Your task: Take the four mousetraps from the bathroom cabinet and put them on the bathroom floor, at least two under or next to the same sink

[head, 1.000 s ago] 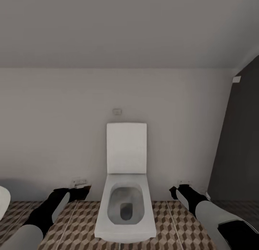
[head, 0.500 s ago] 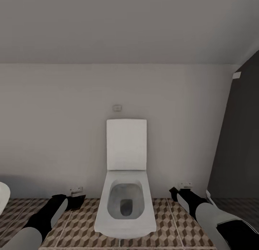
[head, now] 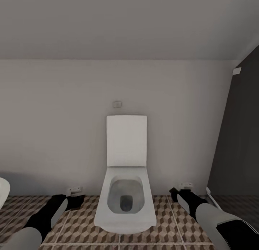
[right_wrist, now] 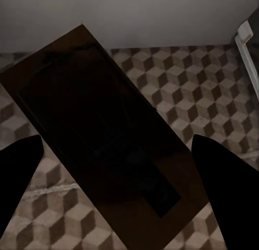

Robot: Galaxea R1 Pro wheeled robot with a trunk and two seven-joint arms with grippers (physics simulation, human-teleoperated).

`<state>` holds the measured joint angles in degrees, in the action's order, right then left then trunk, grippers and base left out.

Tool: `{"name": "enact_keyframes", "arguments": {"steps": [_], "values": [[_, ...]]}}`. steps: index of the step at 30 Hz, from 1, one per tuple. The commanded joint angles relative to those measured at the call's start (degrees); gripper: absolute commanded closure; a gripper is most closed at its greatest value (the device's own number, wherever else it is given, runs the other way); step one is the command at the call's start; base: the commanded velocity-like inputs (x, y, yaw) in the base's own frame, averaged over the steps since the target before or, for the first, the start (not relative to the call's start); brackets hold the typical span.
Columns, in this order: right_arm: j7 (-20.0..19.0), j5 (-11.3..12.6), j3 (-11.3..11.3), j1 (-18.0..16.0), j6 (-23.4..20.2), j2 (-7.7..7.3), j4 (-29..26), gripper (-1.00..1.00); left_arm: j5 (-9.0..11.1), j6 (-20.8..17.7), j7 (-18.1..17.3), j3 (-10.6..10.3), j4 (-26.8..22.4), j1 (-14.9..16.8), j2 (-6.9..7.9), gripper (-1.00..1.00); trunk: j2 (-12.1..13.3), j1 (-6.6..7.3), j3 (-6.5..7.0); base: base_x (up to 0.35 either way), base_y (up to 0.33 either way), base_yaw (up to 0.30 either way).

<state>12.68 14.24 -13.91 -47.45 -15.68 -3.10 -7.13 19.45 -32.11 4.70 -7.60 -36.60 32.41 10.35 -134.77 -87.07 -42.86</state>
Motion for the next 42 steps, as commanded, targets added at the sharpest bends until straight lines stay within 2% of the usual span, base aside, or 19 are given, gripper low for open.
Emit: {"name": "enact_keyframes", "arguments": {"steps": [1, 5, 8, 10, 11, 12, 14, 21, 29, 42], "values": [[0.3, 0.5, -0.5, 0.0, -0.3, 0.02, -0.1, 1.0, 0.5, 0.1, 0.7, -0.4, -0.1, 0.0, 0.12, 1.0, -0.4, -0.21, -0.25, 0.0, 0.0, 0.0], [0.3, 0.5, -0.5, 0.0, 0.1, 0.13, 0.3, 1.0, 0.5, 1.8, 1.2, -0.4, 0.1, 0.0, 0.18, 1.0, -2.0, -1.09, -0.97, 0.0, 0.0, 0.0], [0.3, 0.5, -0.5, 0.0, 3.8, 0.2, 3.5, 1.0, -0.6, 3.2, 5.3, -0.4, 0.2, 0.0, 0.02, 1.0, -3.3, -1.75, -1.51, 0.0, 0.0, 0.0], [0.3, 0.5, -0.5, 0.0, 5.3, 0.25, 4.6, 1.0, -0.8, 3.4, 6.1, -0.3, 0.2, 0.0, -0.08, 1.0, -4.1, -2.19, -1.87, 0.0, 0.0, 0.0], [0.2, 0.5, -0.5, 0.0, 6.7, 0.38, 5.5, 1.0, -1.1, 3.6, 6.7, -0.3, 0.2, 0.0, -0.22, 1.0, -4.5, -2.41, -2.05, 0.0, 0.0, 0.0], [0.0, 0.5, -0.5, 0.0, 8.3, 0.75, 6.6, 1.0, -1.3, 4.0, 7.1, -0.4, 0.2, 0.0, -0.98, 1.0, -4.9, -2.63, -2.23, 0.0, 0.0, 0.0], [-0.4, 0.6, -0.5, 0.0, 9.2, 1.19, 7.2, 1.0, -1.6, 4.2, 7.6, -0.4, 0.3, 0.0, -1.64, 1.0, -5.7, -3.07, -2.58, 0.0, 0.0, 0.0], [-1.4, 1.9, -0.4, 0.0, 10.0, 1.8, 7.8, 1.0, -2.5, 4.5, 10.6, -0.4, 0.2, 0.1, -2.55, 1.0, -8.5, -4.61, -3.84, 0.0, 0.0, 0.0], [-5.2, 2.7, -0.4, 0.0, 8.8, 1.79, 7.9, 1.0, -2.6, 4.4, 11.3, -0.3, 0.2, 0.3, -2.62, 1.0, -8.6, -4.81, -5.61, 0.0, 0.0, 0.0], [-5.6, 2.6, -0.4, 0.0, 8.6, 1.34, 7.8, 1.0, -2.5, 4.4, 11.3, -0.2, 0.2, 0.3, -2.6, 1.0, -8.7, -5.15, -8.49, 0.0, 0.0, 0.0]]}}
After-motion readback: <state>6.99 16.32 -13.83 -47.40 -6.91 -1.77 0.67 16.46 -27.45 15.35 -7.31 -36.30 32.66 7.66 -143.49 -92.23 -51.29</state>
